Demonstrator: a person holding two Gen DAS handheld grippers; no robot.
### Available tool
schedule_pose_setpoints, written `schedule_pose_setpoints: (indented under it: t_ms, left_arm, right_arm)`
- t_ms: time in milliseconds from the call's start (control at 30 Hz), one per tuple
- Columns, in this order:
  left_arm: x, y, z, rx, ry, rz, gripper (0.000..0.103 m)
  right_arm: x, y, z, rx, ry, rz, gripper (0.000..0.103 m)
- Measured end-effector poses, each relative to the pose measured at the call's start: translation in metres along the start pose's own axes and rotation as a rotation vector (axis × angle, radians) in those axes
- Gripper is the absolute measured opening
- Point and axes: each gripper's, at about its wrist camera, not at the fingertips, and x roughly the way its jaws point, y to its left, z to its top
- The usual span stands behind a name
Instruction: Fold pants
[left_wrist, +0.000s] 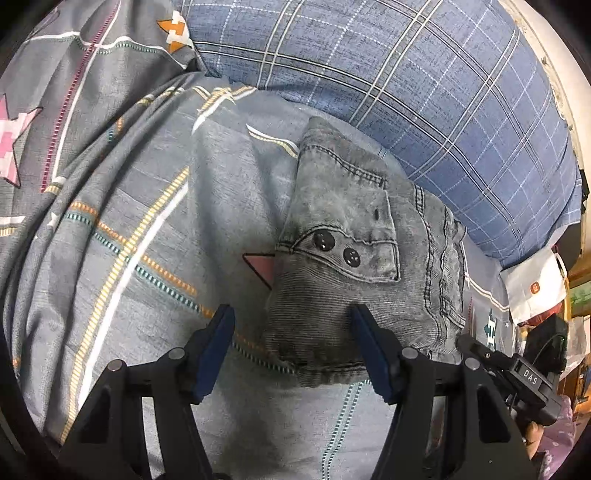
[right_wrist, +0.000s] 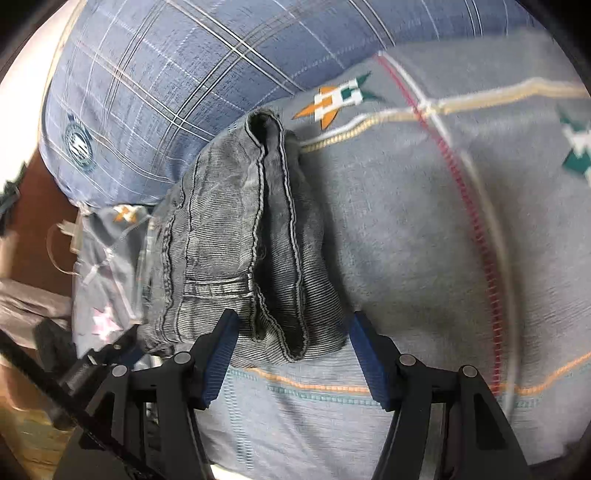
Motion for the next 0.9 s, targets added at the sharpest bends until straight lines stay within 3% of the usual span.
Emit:
schedule_pose_setpoints:
  t_ms: [233, 367, 467, 567, 667, 733, 800, 900]
  left_arm:
    - [0.004, 0.008, -0.002, -0.077, 0.028, -0.142, 0.059]
    - [0.025, 0.001, -0.005, -0.035, 0.07, -0.075, 0.061]
    - [0.027, -0.003, -0.008, -0.013, 0.065, -0.056, 0.061]
    - [0.026, -0.007, -0.01, 0.008, 0.05, -0.036, 0.061]
    - [0.025, -0.012, -0.012, 0.045, 0.032, -0.015, 0.059]
    - [0.022, -0.019, -0.015, 0.079, 0.003, 0.003, 0.055]
    - [0.016, -0.025, -0.017, 0.119, -0.041, 0.021, 0.046]
    - [0.008, -0.043, -0.024, 0.219, -0.105, 0.077, 0.042]
  right_arm:
    - [0.004, -0.006, 0.0, 0.042, 0.012, 0.096, 0.069]
    - [0.009, -0.005, 0.001, 0.027, 0.022, 0.062, 0.069]
    - [0.016, 0.002, -0.001, -0.043, 0.049, -0.071, 0.067]
    - [0.016, 0.007, -0.002, -0.066, 0.047, -0.094, 0.066]
    - [0.017, 0.01, -0.004, -0.082, 0.042, -0.107, 0.051]
    - [0.014, 0.015, -0.005, -0.092, 0.032, -0.111, 0.027]
    - [0.007, 0.021, -0.004, -0.113, 0.017, -0.102, 0.022]
    - [-0.009, 0.032, -0.005, -0.174, -0.021, -0.109, 0.021]
